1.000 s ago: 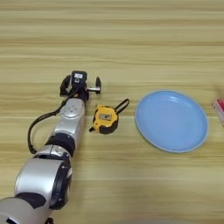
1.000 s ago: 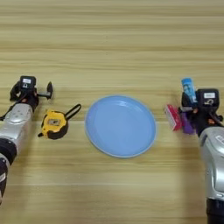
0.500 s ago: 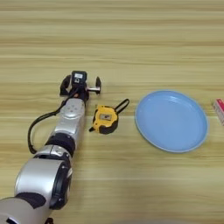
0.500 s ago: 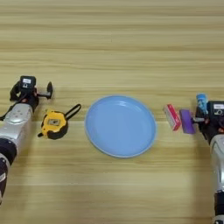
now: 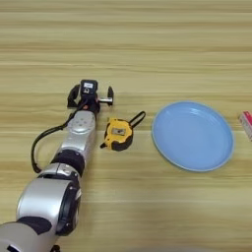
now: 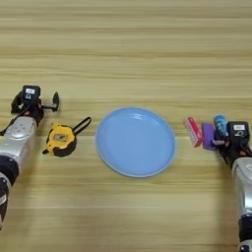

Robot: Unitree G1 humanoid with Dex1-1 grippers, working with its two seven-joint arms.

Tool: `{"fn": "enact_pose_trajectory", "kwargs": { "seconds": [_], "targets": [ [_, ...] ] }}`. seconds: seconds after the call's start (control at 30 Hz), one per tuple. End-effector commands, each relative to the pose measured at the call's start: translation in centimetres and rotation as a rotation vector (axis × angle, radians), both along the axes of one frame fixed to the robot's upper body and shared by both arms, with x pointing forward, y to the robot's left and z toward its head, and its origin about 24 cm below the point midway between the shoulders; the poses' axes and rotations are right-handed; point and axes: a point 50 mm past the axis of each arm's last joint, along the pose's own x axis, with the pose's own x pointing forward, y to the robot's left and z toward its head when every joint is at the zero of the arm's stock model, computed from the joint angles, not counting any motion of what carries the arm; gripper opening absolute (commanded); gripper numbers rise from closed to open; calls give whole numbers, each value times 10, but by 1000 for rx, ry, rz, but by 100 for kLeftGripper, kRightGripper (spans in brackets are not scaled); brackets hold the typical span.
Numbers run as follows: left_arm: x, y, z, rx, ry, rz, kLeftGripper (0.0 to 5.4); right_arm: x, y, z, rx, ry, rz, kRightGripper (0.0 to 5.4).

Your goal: Move the objects on the table

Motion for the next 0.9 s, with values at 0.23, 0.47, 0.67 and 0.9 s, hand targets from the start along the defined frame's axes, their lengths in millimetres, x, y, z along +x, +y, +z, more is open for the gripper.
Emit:
{"fn": "enact_pose_trajectory", "kwargs": {
  "seconds": [0.23,0.47,0.67,0.9],
  "targets": [
    [3,-2,4,9,-8,-2,540,4,0,4,3,-17,7,230],
    [3,-2,4,10,-9,-2,540,4,1,16,-3,-73,0,328],
    [3,-2,4,10,-9,-3,540,3,0,23,-6,-100,-4,395],
    [3,-2,4,11,-9,-3,540,4,0,20,-2,-93,-6,481]
  ]
}}
